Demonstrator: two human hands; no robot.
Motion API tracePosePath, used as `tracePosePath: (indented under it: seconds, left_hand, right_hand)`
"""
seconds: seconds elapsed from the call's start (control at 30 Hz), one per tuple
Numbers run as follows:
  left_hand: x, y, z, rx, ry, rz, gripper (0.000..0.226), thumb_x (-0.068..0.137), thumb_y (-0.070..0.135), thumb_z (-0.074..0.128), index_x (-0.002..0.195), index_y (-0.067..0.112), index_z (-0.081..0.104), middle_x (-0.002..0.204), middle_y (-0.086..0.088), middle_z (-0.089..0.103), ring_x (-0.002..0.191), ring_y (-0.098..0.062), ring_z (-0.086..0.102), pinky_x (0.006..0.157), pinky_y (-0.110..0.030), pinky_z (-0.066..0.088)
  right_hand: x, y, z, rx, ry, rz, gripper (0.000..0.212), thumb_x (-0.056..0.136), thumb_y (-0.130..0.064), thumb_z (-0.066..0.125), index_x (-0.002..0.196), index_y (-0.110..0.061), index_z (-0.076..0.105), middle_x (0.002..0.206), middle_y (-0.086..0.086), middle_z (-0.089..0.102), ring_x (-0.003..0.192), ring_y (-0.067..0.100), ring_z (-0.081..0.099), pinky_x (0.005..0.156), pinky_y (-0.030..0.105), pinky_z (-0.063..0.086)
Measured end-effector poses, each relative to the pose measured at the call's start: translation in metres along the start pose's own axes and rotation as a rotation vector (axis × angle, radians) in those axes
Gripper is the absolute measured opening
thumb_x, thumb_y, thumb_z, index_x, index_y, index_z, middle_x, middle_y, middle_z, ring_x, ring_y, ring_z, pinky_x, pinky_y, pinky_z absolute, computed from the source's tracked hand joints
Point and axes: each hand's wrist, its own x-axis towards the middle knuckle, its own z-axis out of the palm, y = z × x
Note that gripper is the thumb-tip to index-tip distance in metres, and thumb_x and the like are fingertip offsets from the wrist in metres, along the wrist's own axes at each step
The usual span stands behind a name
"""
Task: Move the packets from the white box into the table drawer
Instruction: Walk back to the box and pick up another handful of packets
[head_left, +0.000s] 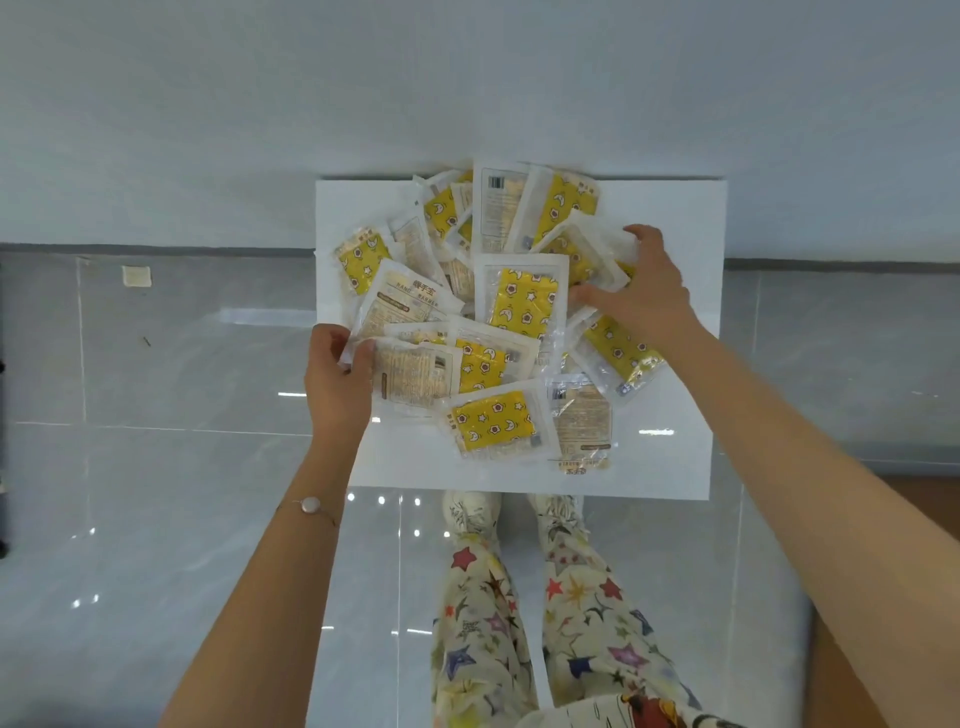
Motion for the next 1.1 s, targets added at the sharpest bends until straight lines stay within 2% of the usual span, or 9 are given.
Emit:
tracePosePath:
  seconds: [0.07,0.17,0.3,0.43,0.57,0.7,0.83,0.93,1.1]
  left_hand:
    - [0.0,-0.003,-0.003,-0.039,0.02,-0.033,0.007,0.097,0.022,0.048,0.101,0.019,0.043,0.09,0.004,0.056,0.07,-0.001,0.053,0.054,-0.01,0.04]
    - [0.001,-0.007,-0.006,-0.126,0.05,-0.09,0.003,0.1,0.021,0.042,0.101,0.019,0.041,0.096,0.0,0.056,0.074,-0.005,0.054,0.06,-0.02,0.043]
    - [0.004,-0.012,-0.012,-0.247,0.047,-0.211,0.01,0.099,0.025,0.046,0.107,0.019,0.045,0.099,0.005,0.056,0.085,-0.009,0.057,0.064,-0.018,0.044]
    - [0.005,-0.011,-0.019,-0.298,-0.123,-0.274,0.052,0.08,0.025,0.078,0.123,0.015,0.049,0.11,0.004,0.063,0.092,-0.009,0.066,0.07,-0.024,0.055]
    - [0.003,-0.007,-0.024,-0.398,-0.175,-0.316,0.034,0.08,0.018,0.077,0.108,0.016,0.058,0.104,0.0,0.069,0.094,-0.021,0.069,0.071,-0.031,0.056]
    - [0.0,-0.003,-0.04,-0.486,-0.216,-0.346,0.031,0.083,0.017,0.074,0.11,0.014,0.057,0.111,-0.007,0.069,0.096,-0.025,0.069,0.078,-0.041,0.058]
    - [-0.012,0.007,-0.06,-0.503,-0.115,-0.321,0.027,0.083,0.018,0.074,0.103,0.015,0.057,0.103,-0.006,0.07,0.089,-0.025,0.069,0.067,-0.033,0.057]
    - [-0.026,0.02,-0.082,-0.553,-0.011,-0.305,0.024,0.082,0.022,0.075,0.097,0.023,0.056,0.095,0.002,0.068,0.084,-0.02,0.068,0.056,-0.022,0.052]
    - [-0.065,0.056,-0.134,-0.671,0.021,-0.298,0.058,0.083,0.02,0.075,0.131,0.017,0.042,0.113,-0.003,0.064,0.095,-0.02,0.067,0.078,-0.036,0.056]
  right_hand:
    - [0.0,0.004,-0.004,0.117,-0.035,-0.003,0.068,0.073,-0.045,0.077,0.127,-0.02,0.044,0.115,-0.002,0.058,0.105,0.022,0.057,0.093,0.043,0.045]
    - [-0.002,0.01,-0.011,0.28,0.022,-0.027,0.033,0.079,-0.03,0.075,0.101,-0.02,0.053,0.093,-0.005,0.058,0.083,0.013,0.056,0.076,0.03,0.044]
    - [-0.004,0.021,-0.025,0.493,0.16,-0.007,0.016,0.085,-0.015,0.068,0.087,-0.019,0.053,0.078,-0.009,0.053,0.072,0.007,0.051,0.07,0.023,0.044]
    - [-0.009,0.03,-0.041,0.657,0.259,0.024,0.019,0.086,-0.013,0.064,0.083,-0.028,0.053,0.083,-0.005,0.056,0.084,0.016,0.055,0.076,0.034,0.047]
    - [-0.017,0.032,-0.054,0.723,0.323,-0.007,0.017,0.089,-0.011,0.058,0.087,-0.026,0.052,0.092,0.002,0.059,0.09,0.019,0.058,0.087,0.045,0.051]
    - [-0.029,0.028,-0.064,0.876,0.339,0.083,0.021,0.091,-0.007,0.056,0.1,-0.026,0.056,0.093,-0.007,0.066,0.085,0.009,0.068,0.079,0.036,0.057]
    - [-0.058,0.012,-0.07,0.922,0.233,0.13,0.023,0.093,-0.01,0.057,0.108,-0.027,0.055,0.105,-0.004,0.065,0.095,0.014,0.067,0.068,0.031,0.058]
    - [-0.086,-0.011,-0.071,0.917,0.106,0.115,0.023,0.094,-0.01,0.057,0.112,-0.024,0.054,0.11,0.001,0.064,0.099,0.021,0.066,0.074,0.039,0.059]
    - [-0.143,-0.07,-0.08,0.786,-0.058,0.025,0.03,0.091,-0.009,0.061,0.114,-0.026,0.052,0.112,0.007,0.064,0.102,0.029,0.066,0.082,0.048,0.057]
